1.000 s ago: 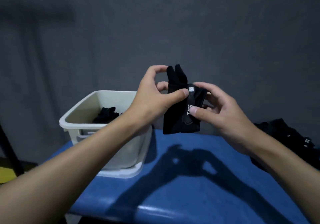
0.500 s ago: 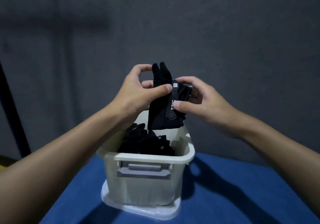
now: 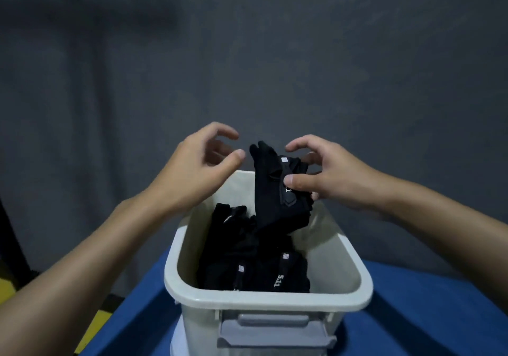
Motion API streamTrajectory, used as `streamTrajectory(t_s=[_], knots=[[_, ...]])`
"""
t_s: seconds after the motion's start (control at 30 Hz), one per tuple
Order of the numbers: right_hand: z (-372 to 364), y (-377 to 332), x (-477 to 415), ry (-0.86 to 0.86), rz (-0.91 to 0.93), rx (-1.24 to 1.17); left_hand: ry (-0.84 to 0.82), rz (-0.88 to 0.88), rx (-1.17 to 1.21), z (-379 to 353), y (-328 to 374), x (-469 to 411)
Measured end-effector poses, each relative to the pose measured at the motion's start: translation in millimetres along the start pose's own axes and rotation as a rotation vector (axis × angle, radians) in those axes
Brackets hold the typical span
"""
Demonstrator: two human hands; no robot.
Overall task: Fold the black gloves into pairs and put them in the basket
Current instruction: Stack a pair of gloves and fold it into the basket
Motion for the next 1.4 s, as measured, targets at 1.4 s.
streamTrajectory(t_s=[1.4], knots=[[-41.8,51.4,-15.5,-0.365,-0.144,0.957,-0.298,-0.182,-0.411,-6.2,-34.7,11.5]])
Point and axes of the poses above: each hand's wrist, its own x-axis away from the middle knuckle, its own z-axis out of the back of the hand, y = z × x, the point moved 6 cm from there along -x, towards the middle knuckle, and after that the axes turned 8 degrees about -x, right-handed, at the moved point
